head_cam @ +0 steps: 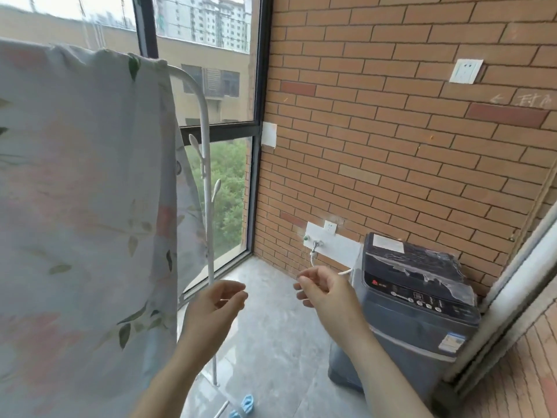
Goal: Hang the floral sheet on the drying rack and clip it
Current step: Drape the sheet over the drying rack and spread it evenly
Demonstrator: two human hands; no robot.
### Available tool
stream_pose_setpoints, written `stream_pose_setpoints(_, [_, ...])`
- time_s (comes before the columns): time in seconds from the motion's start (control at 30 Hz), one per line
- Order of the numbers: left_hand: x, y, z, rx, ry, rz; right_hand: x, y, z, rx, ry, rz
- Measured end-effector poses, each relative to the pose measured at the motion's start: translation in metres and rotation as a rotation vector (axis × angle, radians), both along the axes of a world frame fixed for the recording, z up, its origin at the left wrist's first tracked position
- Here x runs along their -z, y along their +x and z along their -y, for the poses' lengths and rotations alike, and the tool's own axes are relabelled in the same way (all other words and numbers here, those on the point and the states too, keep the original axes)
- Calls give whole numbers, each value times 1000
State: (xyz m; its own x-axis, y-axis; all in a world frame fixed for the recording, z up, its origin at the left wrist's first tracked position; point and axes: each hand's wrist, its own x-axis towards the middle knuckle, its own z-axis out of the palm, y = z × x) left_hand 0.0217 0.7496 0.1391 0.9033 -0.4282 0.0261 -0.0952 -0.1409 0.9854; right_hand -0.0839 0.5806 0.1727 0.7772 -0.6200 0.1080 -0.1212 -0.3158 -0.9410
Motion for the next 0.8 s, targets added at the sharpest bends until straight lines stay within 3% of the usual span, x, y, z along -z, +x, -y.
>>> stream_pose_setpoints(0.43, [-8, 140, 81, -215, 8, 28, 1, 185, 105, -265, 5, 5])
stream_pose_setpoints(0.8, [4, 212, 139, -681, 14, 41, 5, 342, 179, -685, -1, 2])
